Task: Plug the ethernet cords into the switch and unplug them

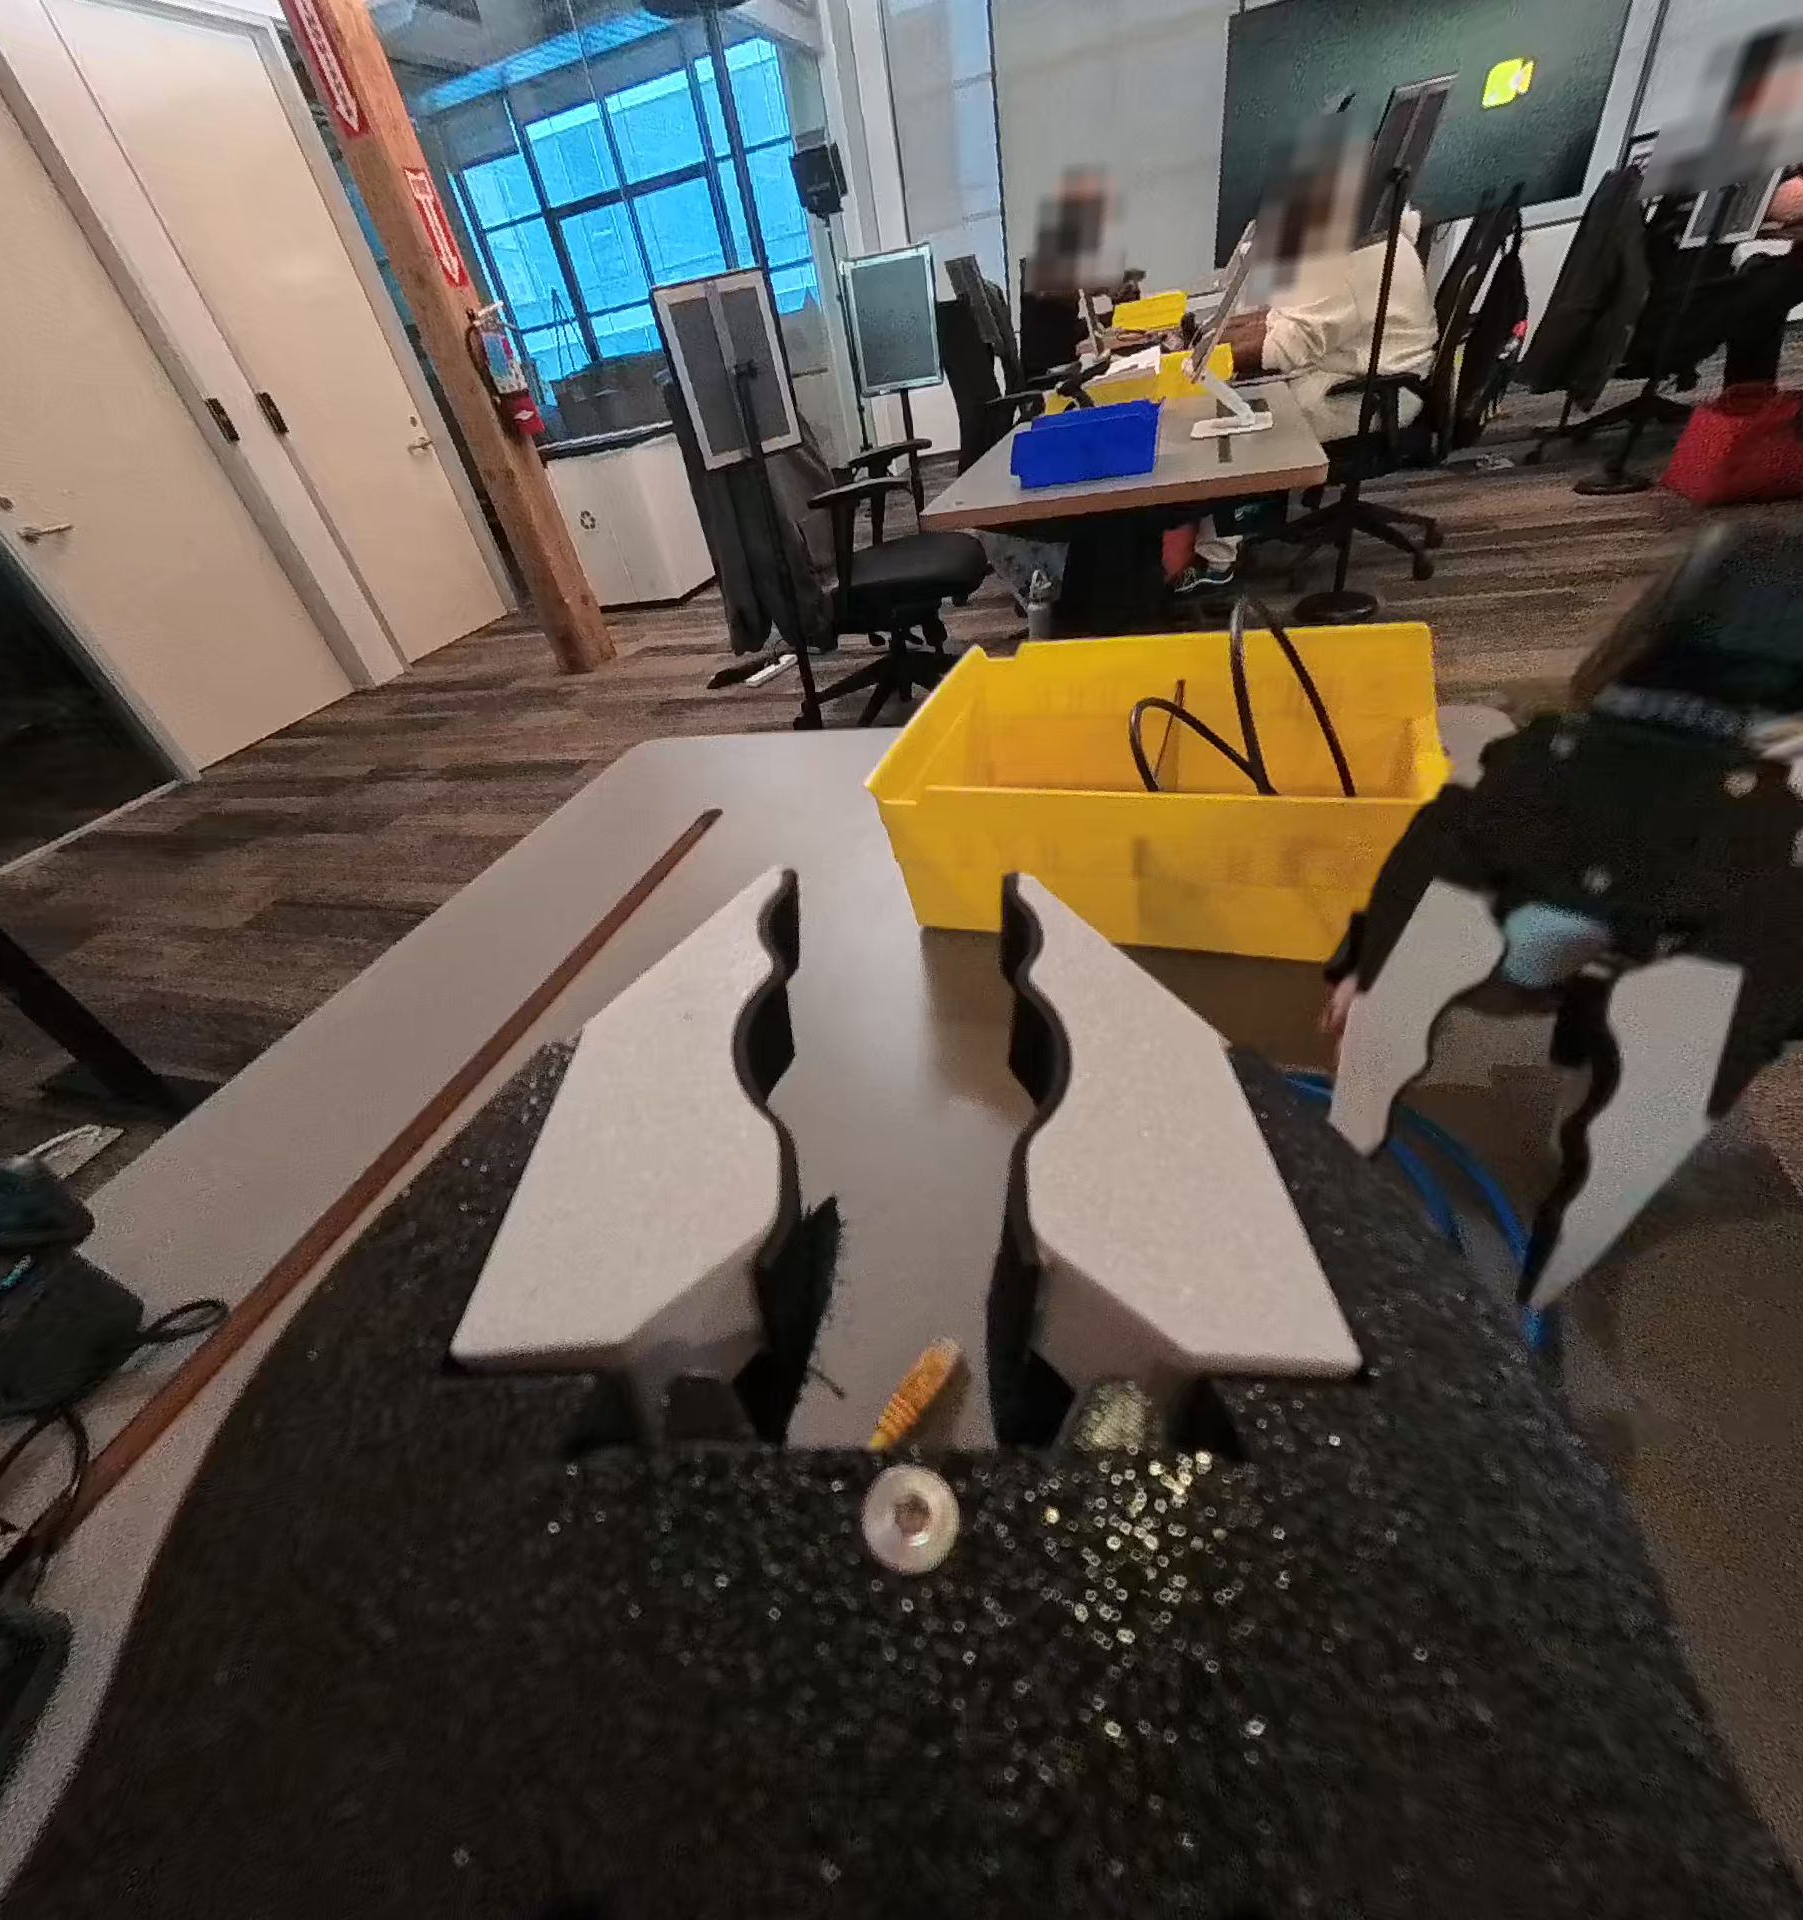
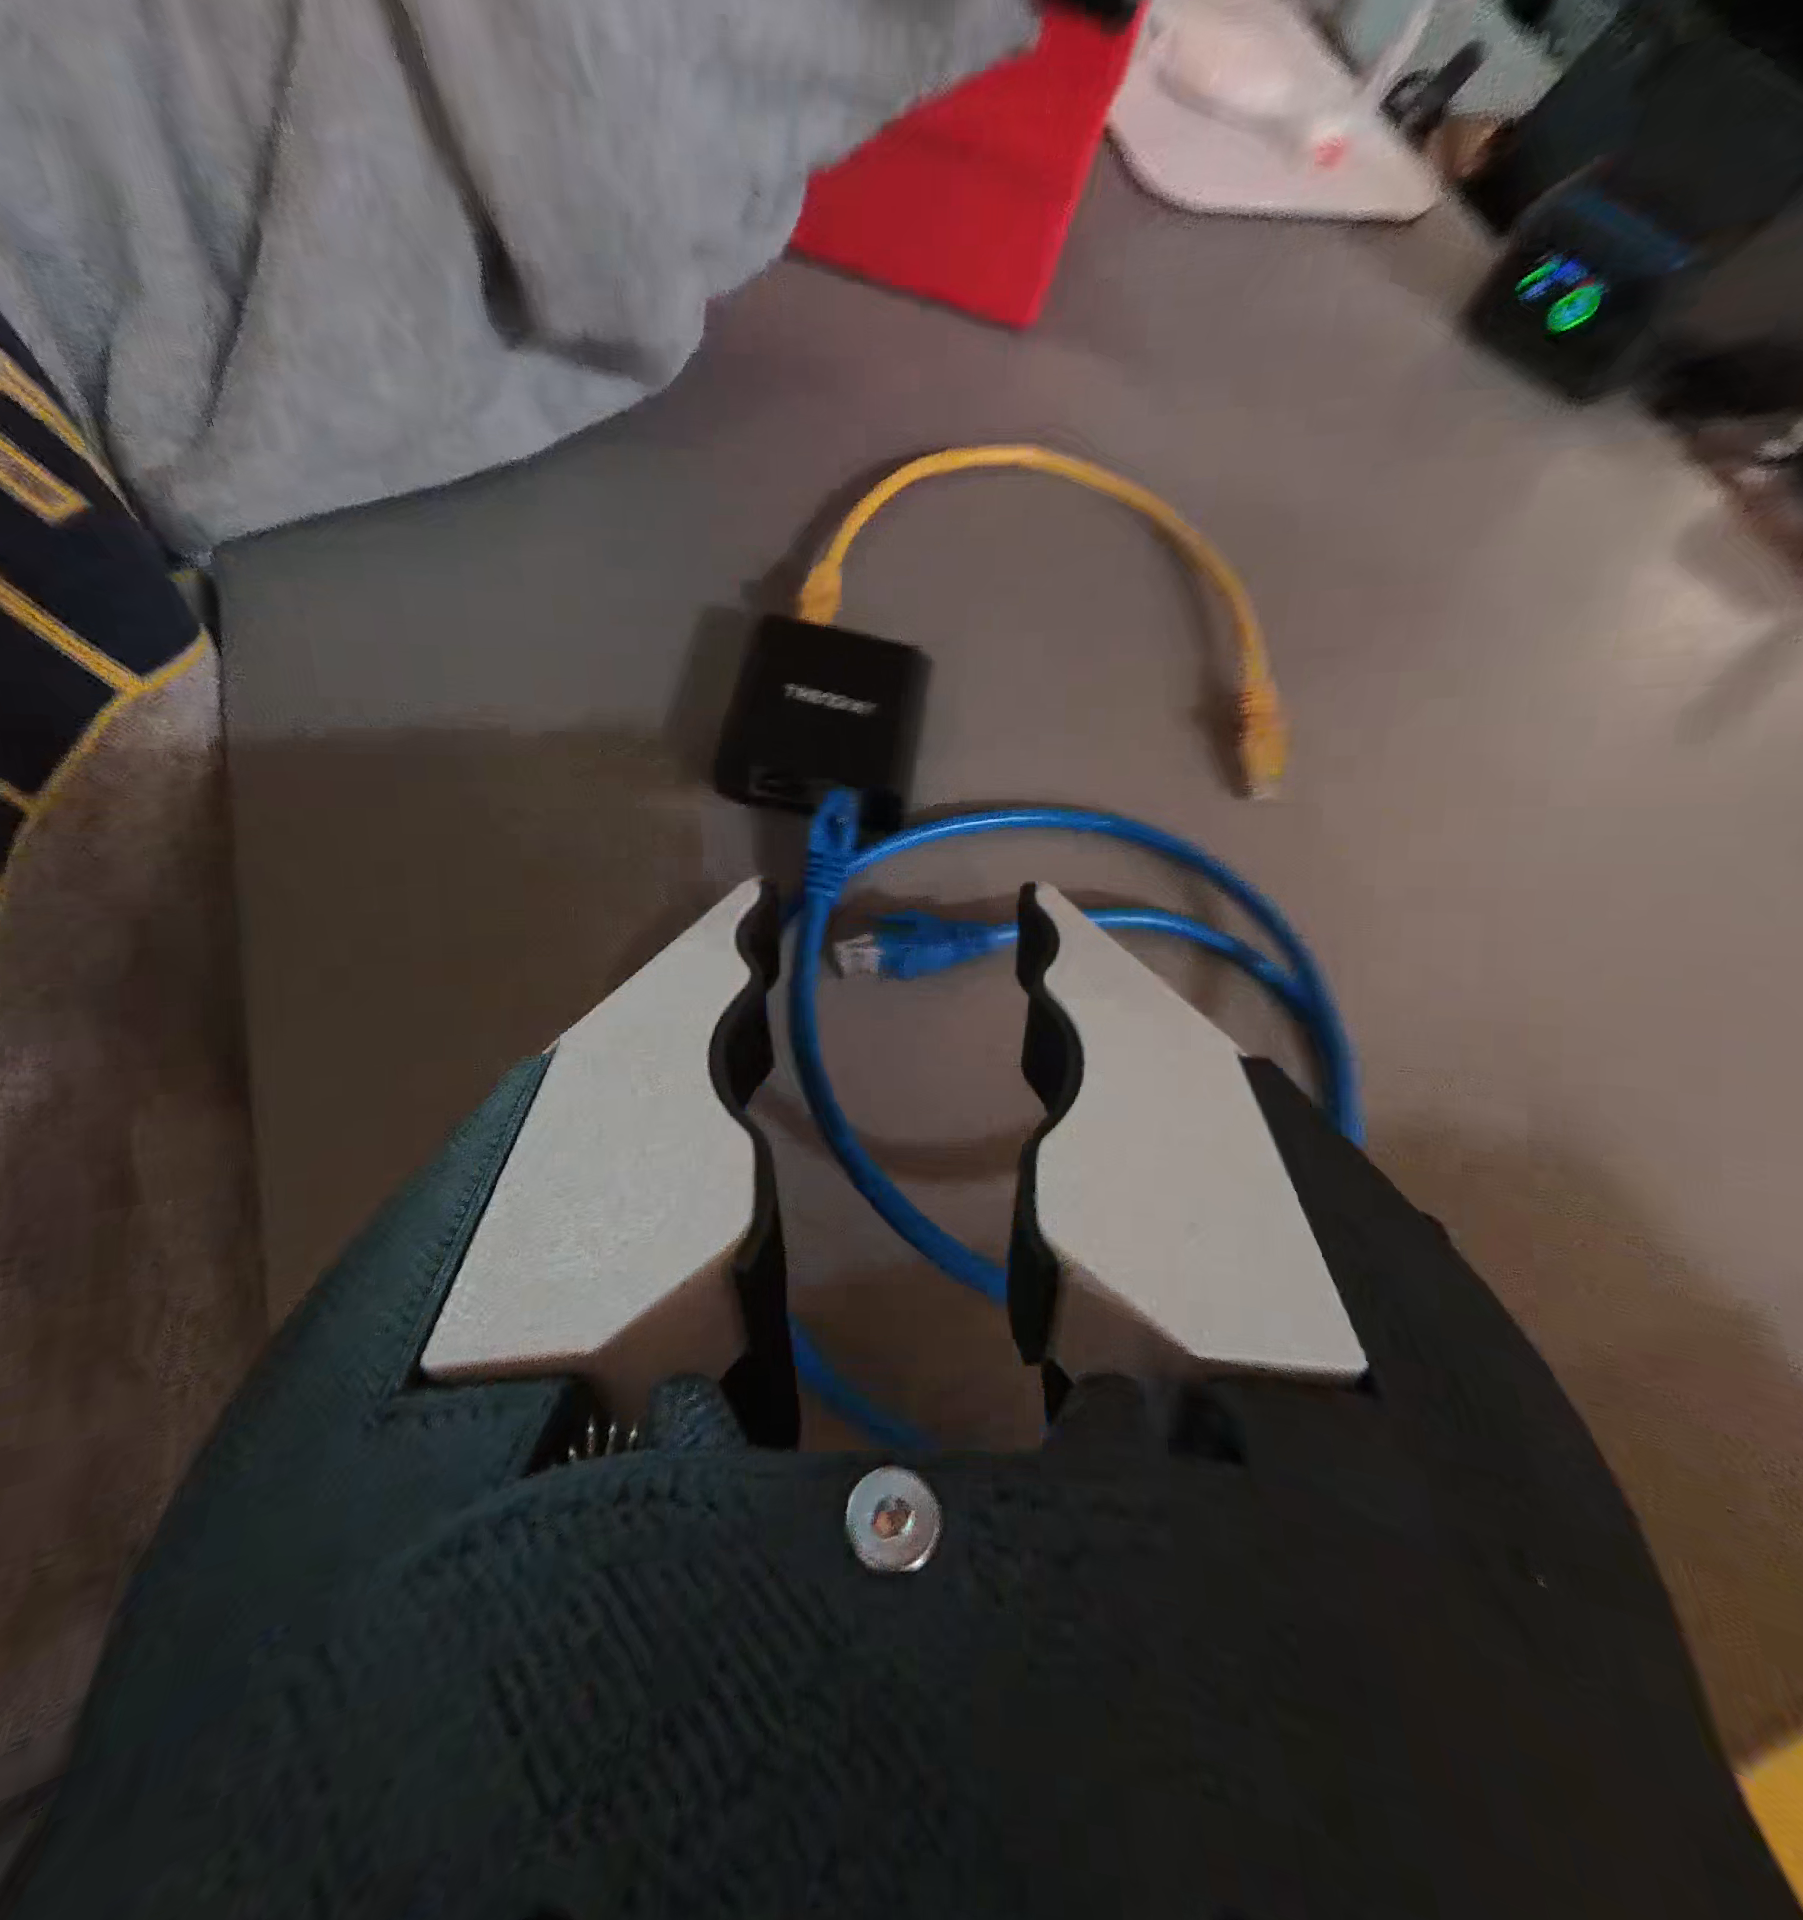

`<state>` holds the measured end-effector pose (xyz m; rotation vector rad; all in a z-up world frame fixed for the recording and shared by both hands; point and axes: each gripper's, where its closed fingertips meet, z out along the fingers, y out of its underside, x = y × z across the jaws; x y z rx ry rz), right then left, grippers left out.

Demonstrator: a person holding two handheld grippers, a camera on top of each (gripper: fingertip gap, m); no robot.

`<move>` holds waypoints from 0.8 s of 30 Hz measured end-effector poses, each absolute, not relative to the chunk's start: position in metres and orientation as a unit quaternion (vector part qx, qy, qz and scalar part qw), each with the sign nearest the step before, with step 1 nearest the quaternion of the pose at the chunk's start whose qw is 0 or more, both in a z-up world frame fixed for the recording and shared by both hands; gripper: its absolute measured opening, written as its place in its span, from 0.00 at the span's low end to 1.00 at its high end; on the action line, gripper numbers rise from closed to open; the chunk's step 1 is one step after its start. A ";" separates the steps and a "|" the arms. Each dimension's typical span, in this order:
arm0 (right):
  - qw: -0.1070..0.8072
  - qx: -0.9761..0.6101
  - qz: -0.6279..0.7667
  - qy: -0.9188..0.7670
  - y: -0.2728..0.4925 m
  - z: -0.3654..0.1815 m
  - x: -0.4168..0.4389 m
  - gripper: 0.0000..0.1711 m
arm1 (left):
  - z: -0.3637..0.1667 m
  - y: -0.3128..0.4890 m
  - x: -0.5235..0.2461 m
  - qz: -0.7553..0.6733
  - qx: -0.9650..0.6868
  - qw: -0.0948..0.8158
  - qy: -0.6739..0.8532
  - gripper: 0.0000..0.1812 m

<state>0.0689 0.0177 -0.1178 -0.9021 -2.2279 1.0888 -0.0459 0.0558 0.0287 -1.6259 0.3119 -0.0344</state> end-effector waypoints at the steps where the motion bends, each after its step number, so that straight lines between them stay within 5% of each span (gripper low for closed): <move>1: 0.239 -0.329 0.395 -0.823 0.007 -0.129 0.067 0.27 | 0.024 0.053 -0.042 -0.021 -0.727 0.671 0.141 0.21; 6: 0.318 -0.271 0.321 -0.850 -0.016 -0.152 0.049 0.27 | -0.013 0.027 -0.018 -0.060 -0.758 0.632 0.152 0.23; 11: 0.340 -0.246 0.245 -0.874 -0.015 -0.172 0.039 0.14 | -0.058 0.002 -0.012 -0.013 -0.770 0.609 0.186 0.30; 19: 0.286 -0.358 0.388 -0.800 -0.008 -0.157 0.034 0.07 | -0.114 -0.017 0.013 0.106 -0.764 0.531 0.350 0.53; 21: 0.261 -0.380 0.429 -0.777 -0.005 -0.149 0.032 0.06 | -0.131 -0.016 0.019 0.160 -0.750 0.491 0.414 0.52; 24: 0.223 -0.399 0.479 -0.749 -0.004 -0.141 0.032 0.06 | -0.149 -0.008 0.011 0.265 -0.729 0.439 0.454 0.36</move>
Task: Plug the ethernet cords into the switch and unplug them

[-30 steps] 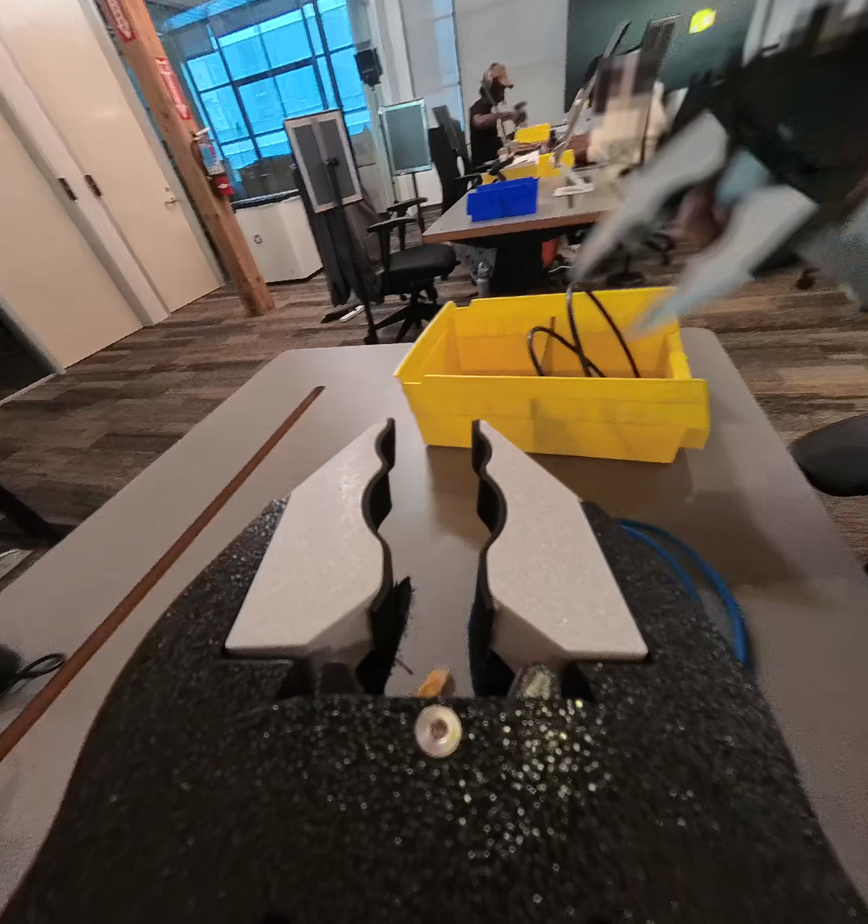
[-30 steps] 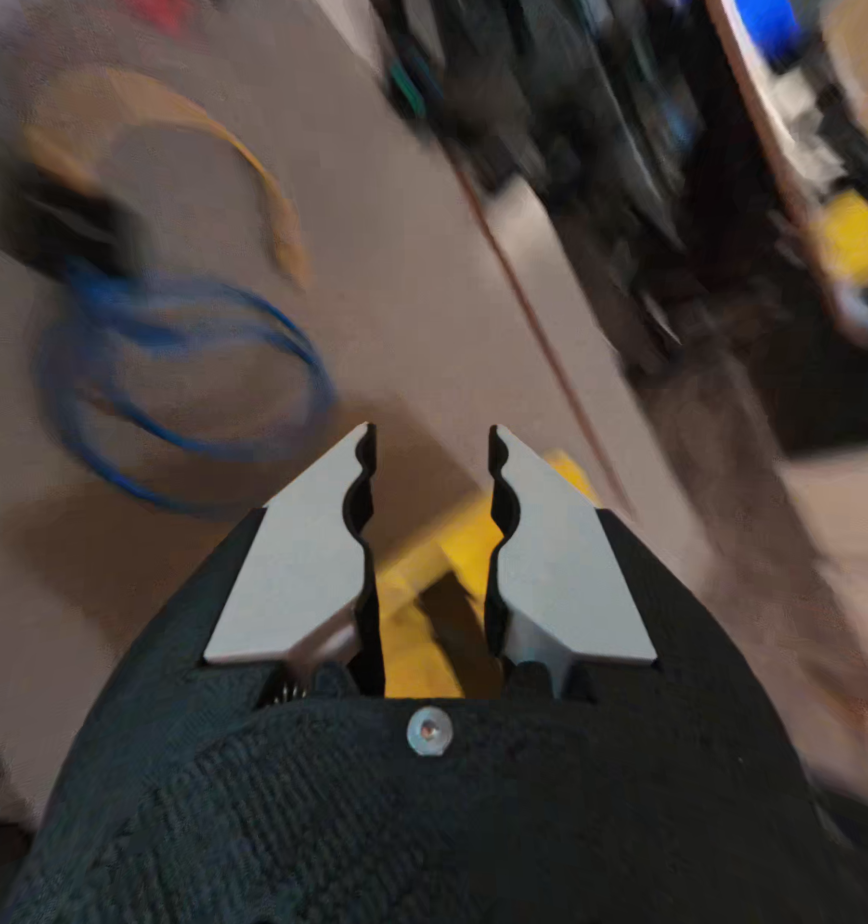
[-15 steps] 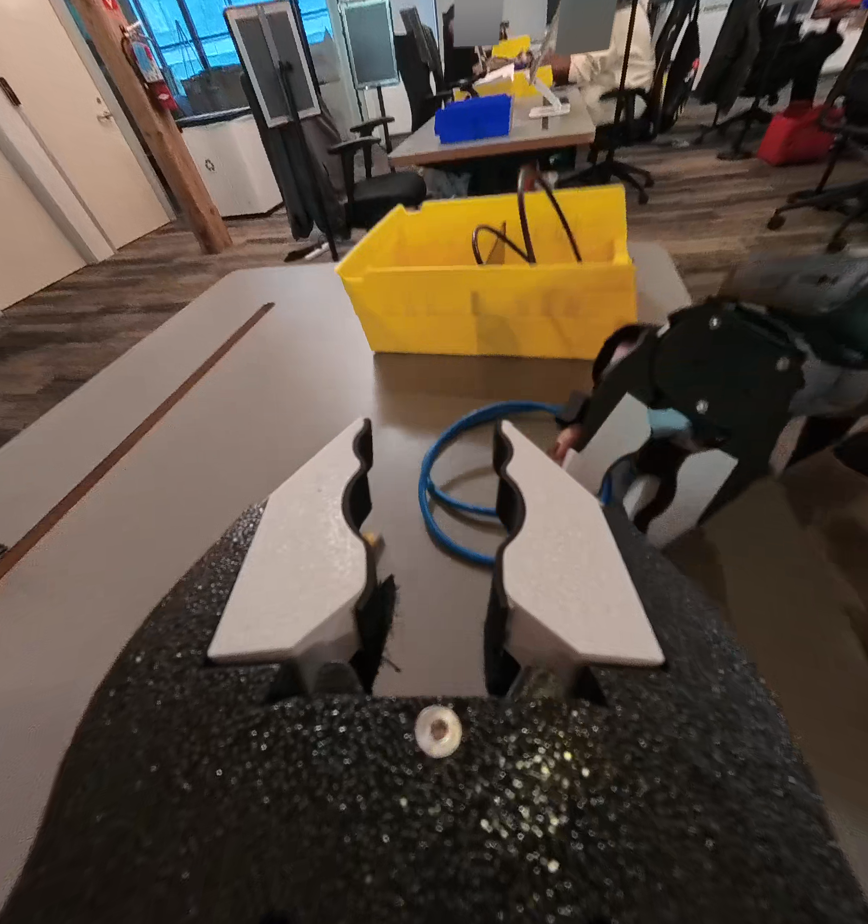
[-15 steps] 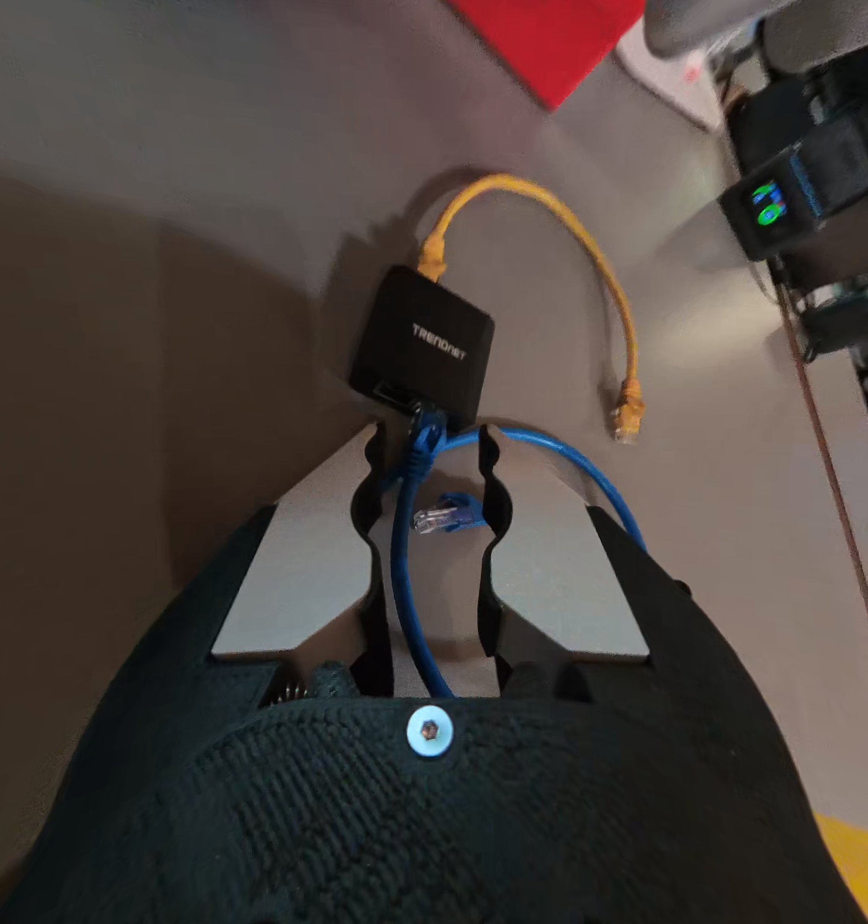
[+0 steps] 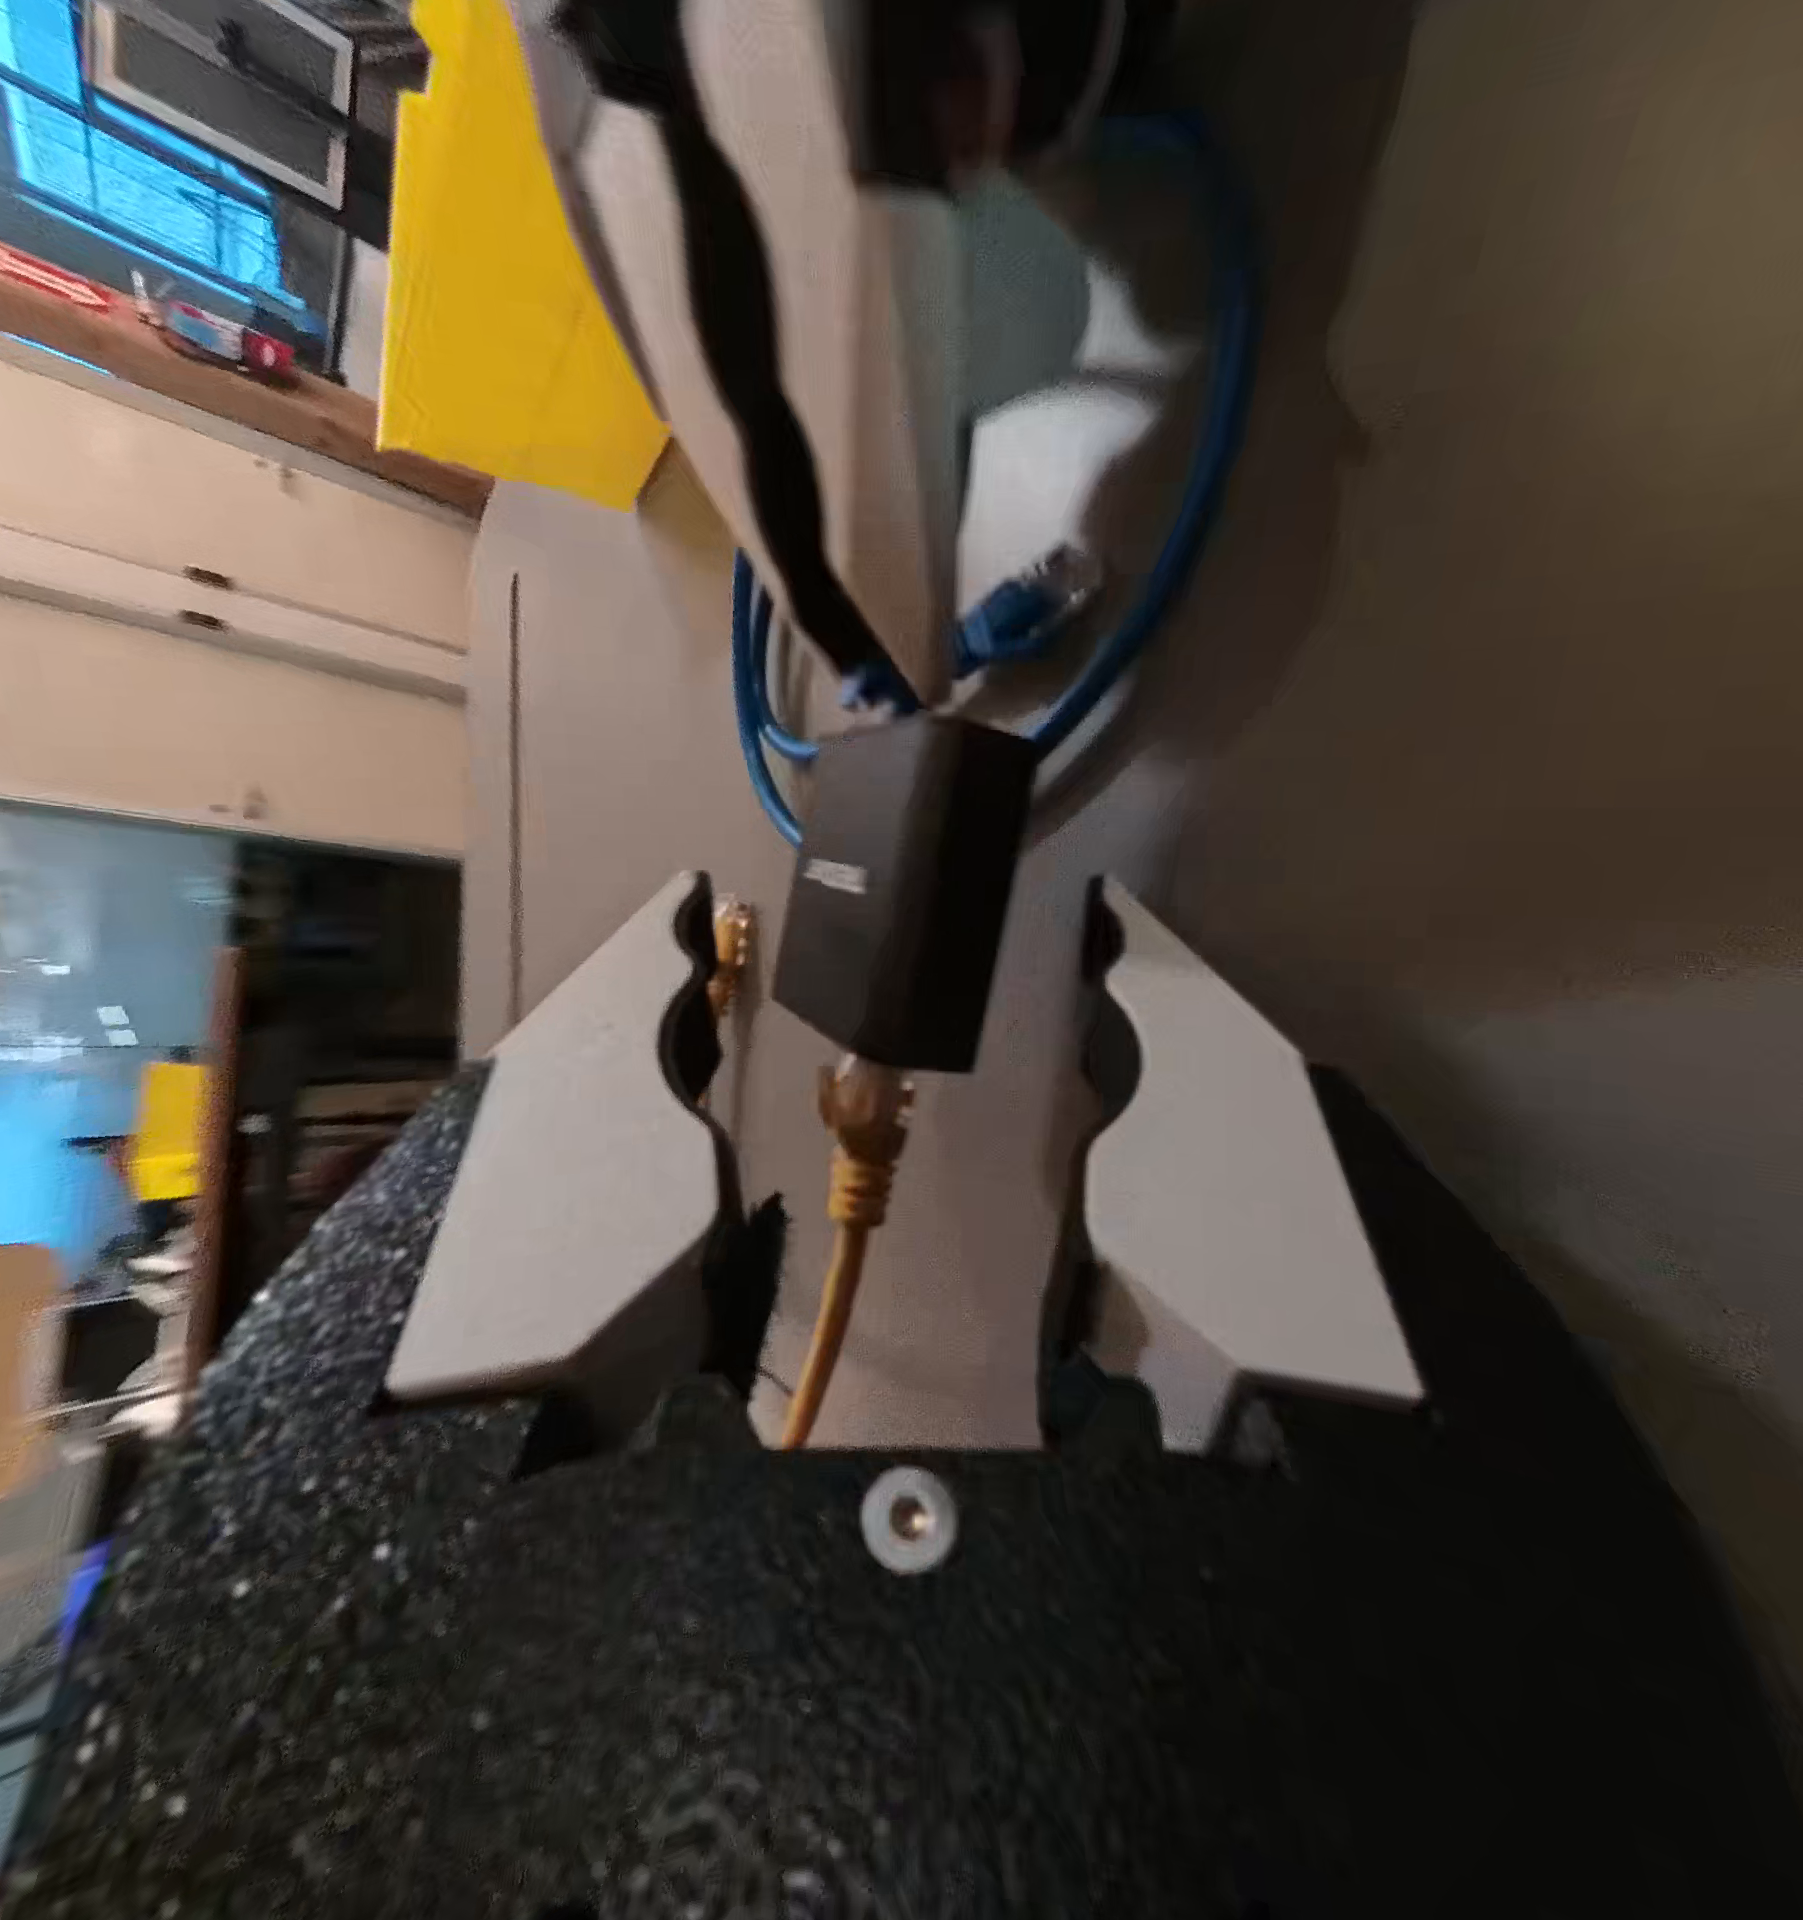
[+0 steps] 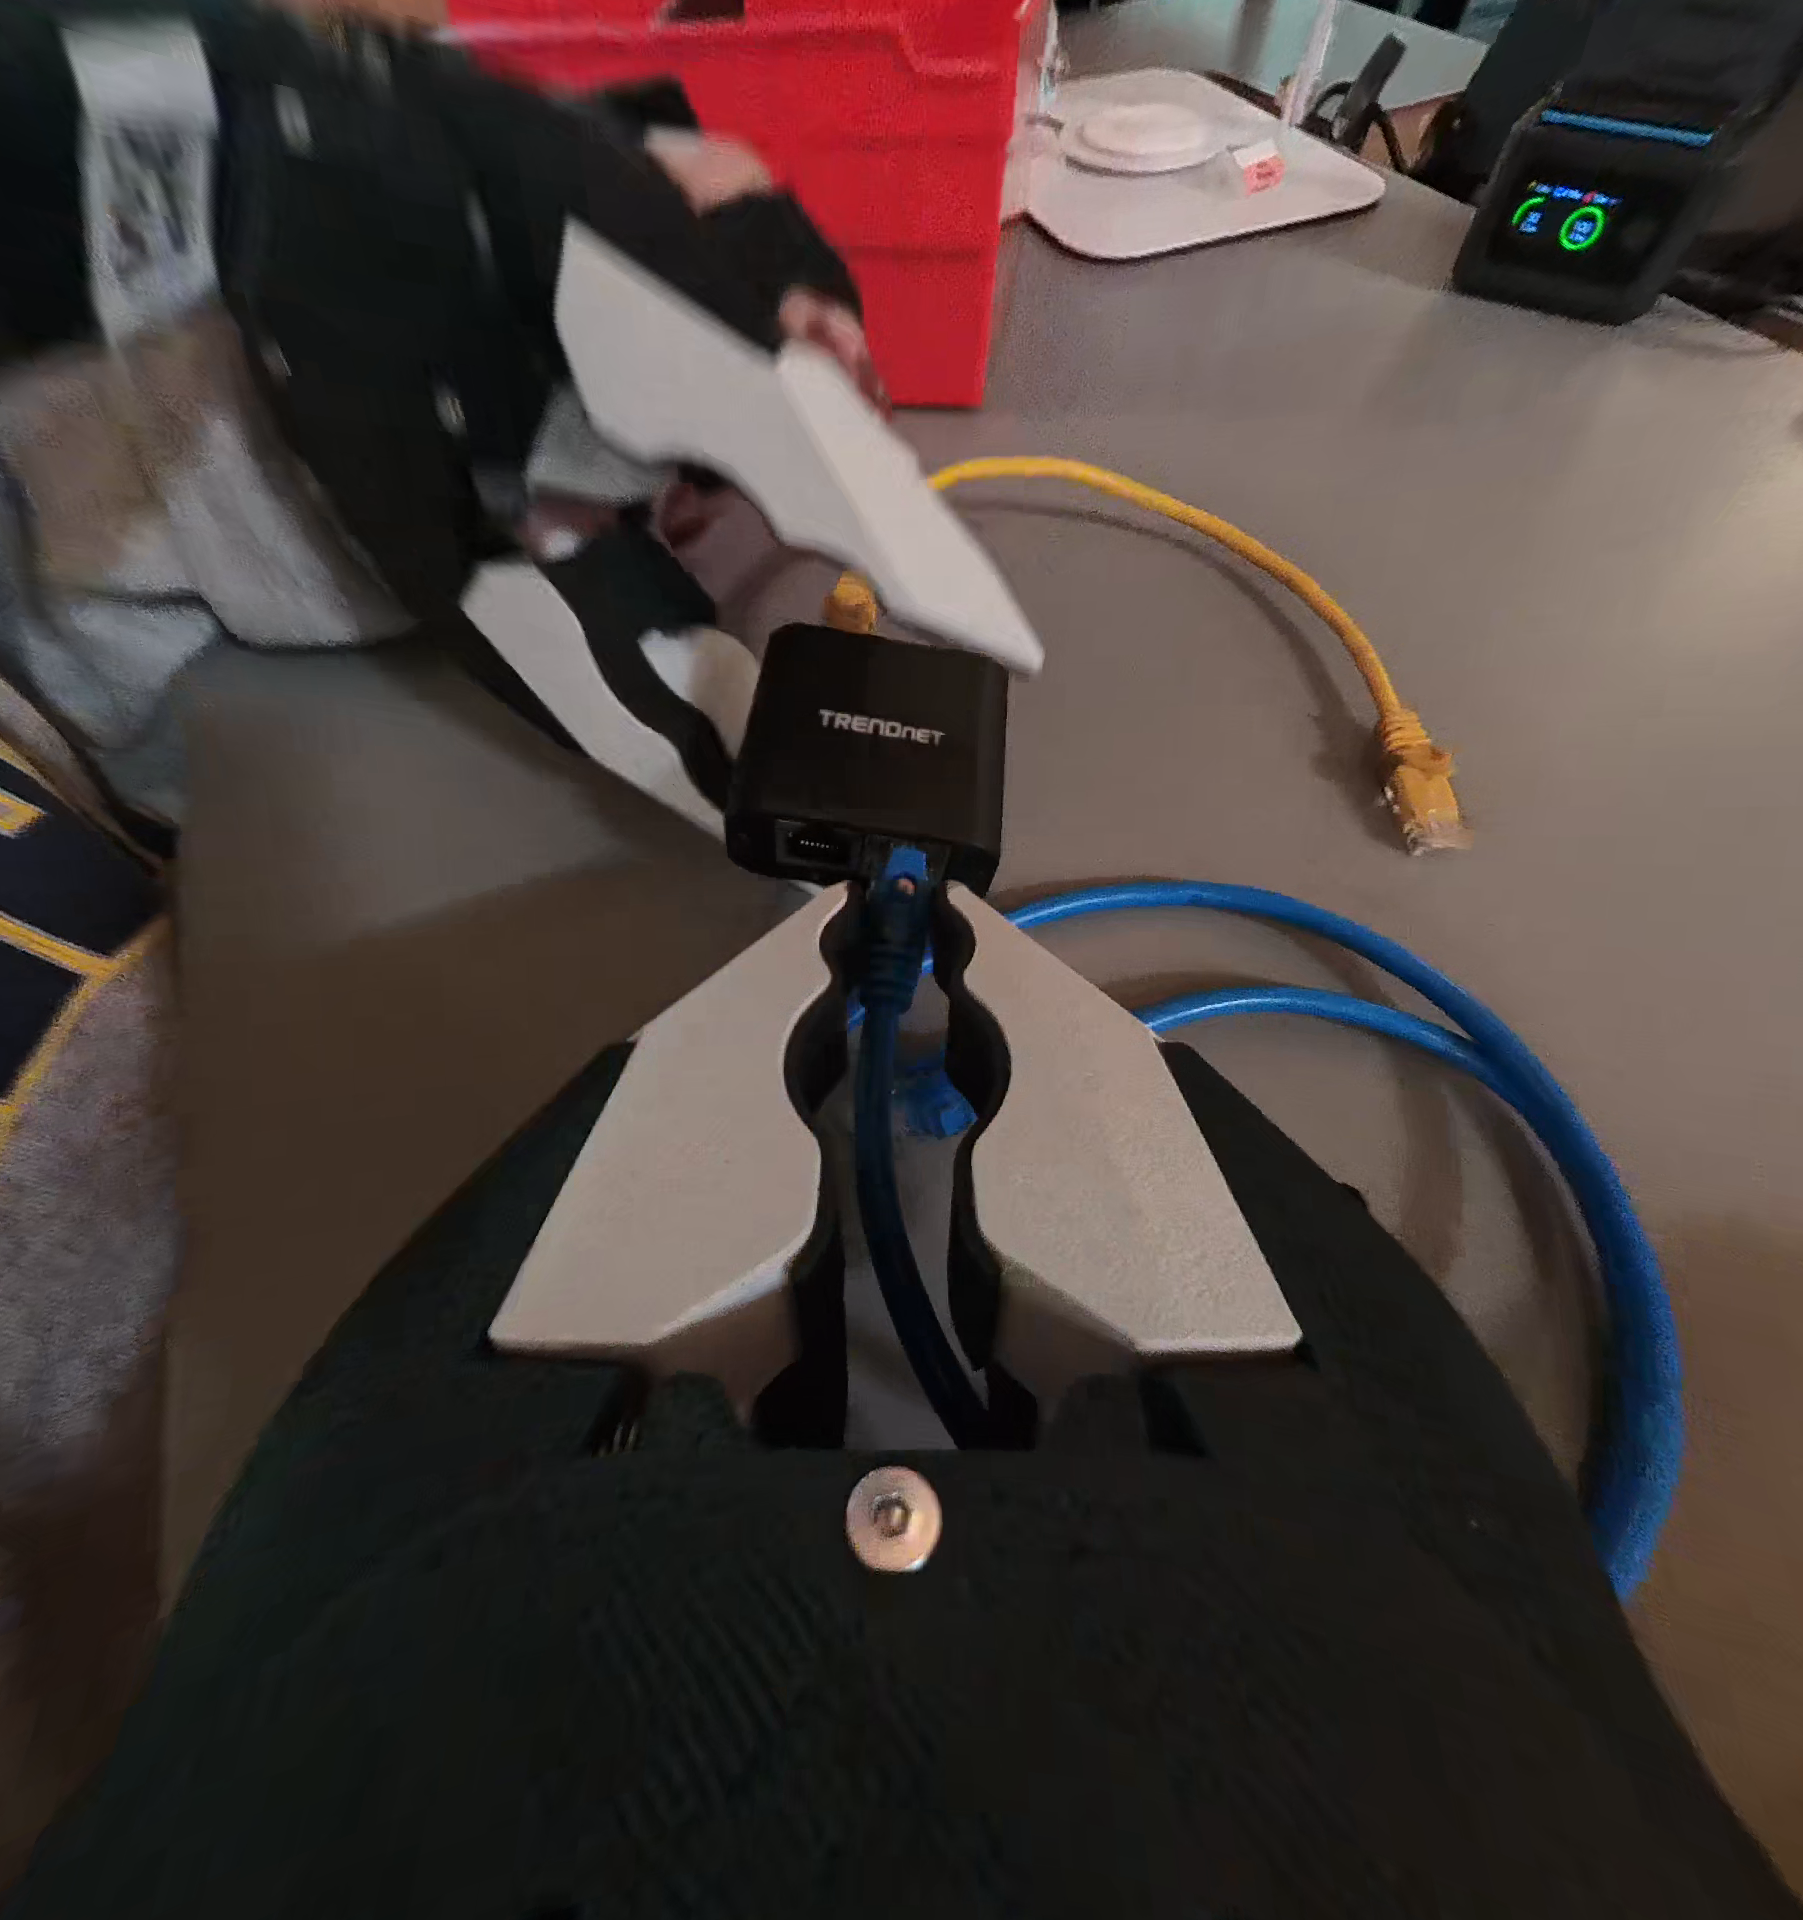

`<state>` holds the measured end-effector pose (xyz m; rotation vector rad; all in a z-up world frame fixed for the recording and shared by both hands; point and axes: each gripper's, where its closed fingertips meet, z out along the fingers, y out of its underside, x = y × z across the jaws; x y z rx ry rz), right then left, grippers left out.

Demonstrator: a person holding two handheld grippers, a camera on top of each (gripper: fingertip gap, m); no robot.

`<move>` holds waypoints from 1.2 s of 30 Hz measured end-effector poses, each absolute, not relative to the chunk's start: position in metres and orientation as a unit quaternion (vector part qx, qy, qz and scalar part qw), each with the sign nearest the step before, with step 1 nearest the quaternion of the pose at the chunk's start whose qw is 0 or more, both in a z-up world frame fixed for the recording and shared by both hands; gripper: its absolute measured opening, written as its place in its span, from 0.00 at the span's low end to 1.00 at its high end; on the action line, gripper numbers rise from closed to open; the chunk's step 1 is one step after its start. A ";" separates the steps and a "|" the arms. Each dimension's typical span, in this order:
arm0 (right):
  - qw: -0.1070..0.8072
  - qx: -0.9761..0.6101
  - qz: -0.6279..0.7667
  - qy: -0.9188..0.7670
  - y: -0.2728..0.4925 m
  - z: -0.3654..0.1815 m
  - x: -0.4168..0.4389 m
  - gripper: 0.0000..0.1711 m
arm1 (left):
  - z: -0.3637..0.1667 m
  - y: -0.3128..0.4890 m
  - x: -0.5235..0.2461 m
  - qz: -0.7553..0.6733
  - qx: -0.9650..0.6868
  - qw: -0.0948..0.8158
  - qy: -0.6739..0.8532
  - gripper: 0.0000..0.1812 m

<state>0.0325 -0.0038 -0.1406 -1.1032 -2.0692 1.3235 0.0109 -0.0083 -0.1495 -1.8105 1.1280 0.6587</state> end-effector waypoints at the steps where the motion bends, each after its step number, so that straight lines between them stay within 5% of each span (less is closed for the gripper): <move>1: 0.211 -0.404 0.495 -0.740 -0.004 -0.138 0.033 0.06 | -0.152 -0.006 0.010 0.290 -0.718 0.433 0.461 0.31; 5: 0.225 -0.401 0.519 -0.720 -0.002 -0.129 0.032 0.06 | -0.147 0.000 0.008 0.331 -0.702 0.443 0.449 0.14; 11: 0.405 -0.298 0.408 -0.762 0.003 -0.123 0.035 0.22 | -0.166 -0.002 0.008 0.262 -0.766 0.413 0.417 0.13; 18: 0.478 -0.220 0.219 -0.822 0.007 -0.150 0.032 0.11 | -0.166 -0.003 0.012 0.185 -0.789 0.439 0.387 0.13; 36: 0.478 -0.224 0.250 -0.812 -0.001 -0.157 0.031 0.08 | -0.162 -0.004 0.020 0.196 -0.768 0.454 0.407 0.13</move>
